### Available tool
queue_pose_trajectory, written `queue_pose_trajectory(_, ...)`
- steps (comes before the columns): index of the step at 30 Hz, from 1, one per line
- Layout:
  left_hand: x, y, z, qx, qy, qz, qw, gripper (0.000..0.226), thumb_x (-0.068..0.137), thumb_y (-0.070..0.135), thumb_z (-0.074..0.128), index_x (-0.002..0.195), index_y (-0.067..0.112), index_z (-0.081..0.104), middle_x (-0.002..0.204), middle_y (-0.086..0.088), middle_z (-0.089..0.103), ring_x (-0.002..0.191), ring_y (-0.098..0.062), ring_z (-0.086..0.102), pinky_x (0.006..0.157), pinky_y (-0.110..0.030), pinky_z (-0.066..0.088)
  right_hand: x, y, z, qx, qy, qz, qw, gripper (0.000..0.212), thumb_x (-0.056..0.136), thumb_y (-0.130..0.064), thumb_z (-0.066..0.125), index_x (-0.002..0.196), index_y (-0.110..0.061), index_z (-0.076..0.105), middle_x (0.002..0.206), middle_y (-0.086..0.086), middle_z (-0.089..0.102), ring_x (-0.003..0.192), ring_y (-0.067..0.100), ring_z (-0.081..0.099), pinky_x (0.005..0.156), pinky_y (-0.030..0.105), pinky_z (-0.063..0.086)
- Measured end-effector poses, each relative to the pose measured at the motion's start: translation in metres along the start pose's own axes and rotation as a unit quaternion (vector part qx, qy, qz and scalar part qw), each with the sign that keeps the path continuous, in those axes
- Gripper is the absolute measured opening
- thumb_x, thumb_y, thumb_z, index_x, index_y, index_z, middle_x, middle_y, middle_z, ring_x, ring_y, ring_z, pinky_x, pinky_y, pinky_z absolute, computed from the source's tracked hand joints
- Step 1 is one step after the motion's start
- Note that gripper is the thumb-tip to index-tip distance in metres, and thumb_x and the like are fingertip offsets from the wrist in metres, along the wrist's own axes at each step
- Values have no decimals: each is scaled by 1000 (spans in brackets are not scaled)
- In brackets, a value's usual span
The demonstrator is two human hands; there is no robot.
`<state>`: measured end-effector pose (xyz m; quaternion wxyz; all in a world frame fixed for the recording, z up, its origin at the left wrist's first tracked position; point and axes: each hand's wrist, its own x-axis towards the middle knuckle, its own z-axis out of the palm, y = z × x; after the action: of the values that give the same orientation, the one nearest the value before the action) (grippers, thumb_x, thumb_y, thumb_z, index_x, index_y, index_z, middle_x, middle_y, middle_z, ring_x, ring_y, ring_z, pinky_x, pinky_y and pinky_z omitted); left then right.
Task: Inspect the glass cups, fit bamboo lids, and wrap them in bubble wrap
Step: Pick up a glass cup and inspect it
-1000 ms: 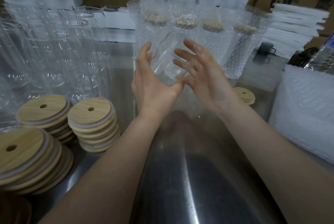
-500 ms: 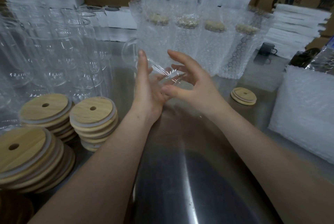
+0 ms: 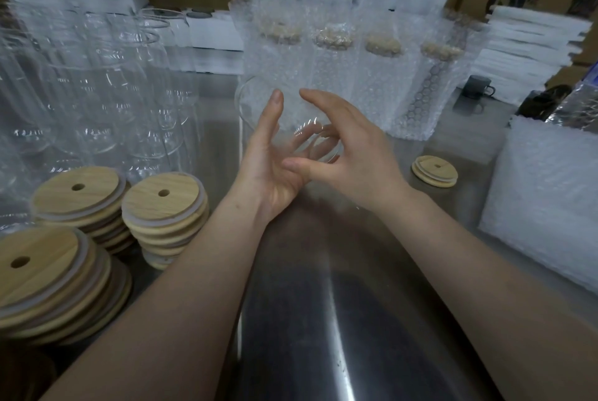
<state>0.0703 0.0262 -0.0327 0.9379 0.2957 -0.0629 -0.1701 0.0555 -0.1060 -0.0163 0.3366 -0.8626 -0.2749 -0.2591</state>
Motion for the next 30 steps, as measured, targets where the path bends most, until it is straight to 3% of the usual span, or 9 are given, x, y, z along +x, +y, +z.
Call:
queue_pose_trajectory(5, 0, -3, 1, 62, 12, 9, 998, 75, 88, 58, 57, 150, 23, 32, 148, -20, 45, 124, -39, 57, 108, -53, 42, -1, -4, 2, 13, 43, 7, 999, 71, 75, -61, 62, 136, -25, 57, 136, -8, 58, 112, 11, 63, 92, 43, 54)
queue_pose_trajectory(10, -1, -1, 1, 115, 8, 24, 993, 80, 90, 61, 49, 152, 15, 28, 142, -24, 50, 123, -38, 57, 100, -48, 48, 0, -5, 3, 120, 58, 47, 990, 47, 81, -45, 69, 126, -32, 62, 126, 1, 67, 97, 15, 71, 89, 46, 56)
queue_pose_trajectory(13, -2, 0, 2, 126, 6, 46, 991, 80, 90, 60, 48, 154, 17, 23, 121, -19, 62, 104, -33, 64, 91, -44, 53, 2, -3, 1, 213, 39, 71, 974, 33, 87, -36, 65, 120, -35, 65, 112, 4, 73, 115, 26, 65, 98, 51, 51)
queue_pose_trajectory(15, 0, -2, -1, 117, 13, 56, 991, 78, 91, 59, 49, 153, 18, 23, 115, -13, 68, 105, -38, 66, 99, -47, 51, 3, -2, -1, 238, 30, 64, 969, 28, 90, -31, 62, 118, -36, 63, 120, -5, 68, 123, 16, 60, 106, 47, 47)
queue_pose_trajectory(18, 3, -3, -6, 89, 27, 51, 994, 85, 88, 61, 54, 154, 19, 21, 131, -19, 61, 126, -47, 52, 107, -56, 42, 5, -1, -3, 266, 10, 45, 963, 29, 96, -20, 56, 122, -33, 58, 123, -10, 63, 130, 18, 55, 110, 50, 42)
queue_pose_trajectory(21, 1, 1, -6, 61, 26, 40, 997, 97, 78, 65, 58, 153, 13, 25, 136, -18, 56, 100, -39, 66, 87, -46, 56, 7, 2, -5, 271, -16, 36, 962, 33, 99, -11, 52, 125, -31, 54, 123, -18, 60, 126, 28, 55, 110, 55, 40)
queue_pose_trajectory(25, 0, 0, -8, 25, 30, 38, 999, 70, 81, 68, 56, 111, 4, 62, 112, -20, 70, 84, -32, 72, 68, -35, 57, 8, 5, -11, 272, -62, 33, 960, 37, 100, -4, 48, 133, -21, 46, 128, -15, 56, 126, -6, 47, 104, 26, 46)
queue_pose_trajectory(27, -2, 0, -7, -9, 29, 30, 999, 76, 81, 69, 57, 118, 2, 57, 102, -19, 72, 79, -31, 72, 61, -31, 56, 9, 6, -14, 279, -82, 34, 956, 40, 100, -2, 48, 135, -20, 42, 137, -12, 47, 126, -14, 42, 93, 12, 45)
queue_pose_trajectory(30, -3, 2, -5, -27, 27, 17, 999, 94, 81, 71, 55, 138, -2, 45, 110, -23, 69, 81, -31, 71, 62, -31, 57, 10, 6, -17, 289, -107, 35, 951, 46, 96, 0, 54, 135, -23, 43, 142, -8, 44, 128, -11, 42, 96, 15, 44)
